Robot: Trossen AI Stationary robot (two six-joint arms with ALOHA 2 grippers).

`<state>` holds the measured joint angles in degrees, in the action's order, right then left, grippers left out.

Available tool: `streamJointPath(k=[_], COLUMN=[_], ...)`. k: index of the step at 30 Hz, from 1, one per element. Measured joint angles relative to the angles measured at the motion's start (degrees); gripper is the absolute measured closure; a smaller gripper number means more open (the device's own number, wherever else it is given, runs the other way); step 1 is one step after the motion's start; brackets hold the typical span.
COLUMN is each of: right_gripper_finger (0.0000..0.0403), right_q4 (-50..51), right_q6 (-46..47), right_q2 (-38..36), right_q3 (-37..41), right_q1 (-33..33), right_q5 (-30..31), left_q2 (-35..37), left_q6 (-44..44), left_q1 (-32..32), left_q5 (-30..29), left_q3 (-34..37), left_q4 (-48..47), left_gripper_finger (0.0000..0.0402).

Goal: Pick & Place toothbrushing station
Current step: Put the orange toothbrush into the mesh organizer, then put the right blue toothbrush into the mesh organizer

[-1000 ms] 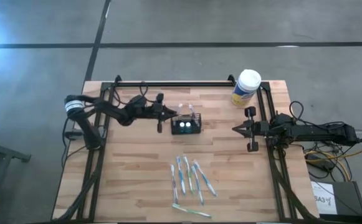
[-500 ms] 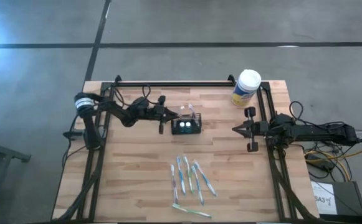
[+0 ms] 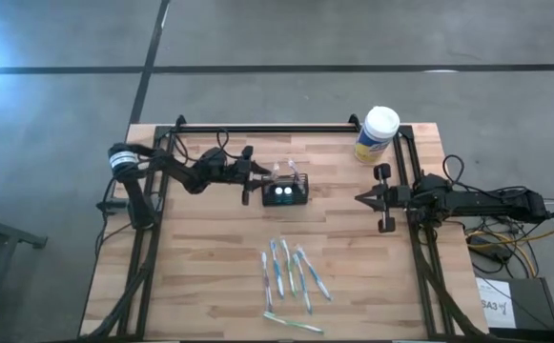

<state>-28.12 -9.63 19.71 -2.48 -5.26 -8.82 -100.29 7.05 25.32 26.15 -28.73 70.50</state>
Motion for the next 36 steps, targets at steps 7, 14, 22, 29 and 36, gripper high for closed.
streamJointPath(k=[7,14,22,29,36], right_gripper_finger=[0.0394,0.0394,0.0394,0.0394,0.0394], right_q4=[0.0,0.0,0.5,0.5,0.4], right_q6=[0.0,0.0,0.2,0.2,1.9], right_q2=[0.0,0.0,0.0,-0.1,0.0], right_q3=[0.0,0.0,0.0,0.0,0.0], right_q1=[0.0,0.0,0.0,0.0,0.0], right_q5=[0.0,0.0,0.0,0.0,0.0], left_q2=[0.2,9.9,35.8,57.1,68.6], left_q6=[-0.2,-4.2,0.0,0.3,-3.0], left_q1=[0.0,0.3,0.3,-1.2,-1.2], left_q5=[0.0,0.1,0.1,-10.1,-10.9], left_q3=[0.0,0.6,1.5,6.4,17.6], left_q4=[-0.3,-3.4,-37.4,-53.7,-50.0], left_gripper_finger=[0.0216,0.0169,0.0169,0.0289,0.0391])
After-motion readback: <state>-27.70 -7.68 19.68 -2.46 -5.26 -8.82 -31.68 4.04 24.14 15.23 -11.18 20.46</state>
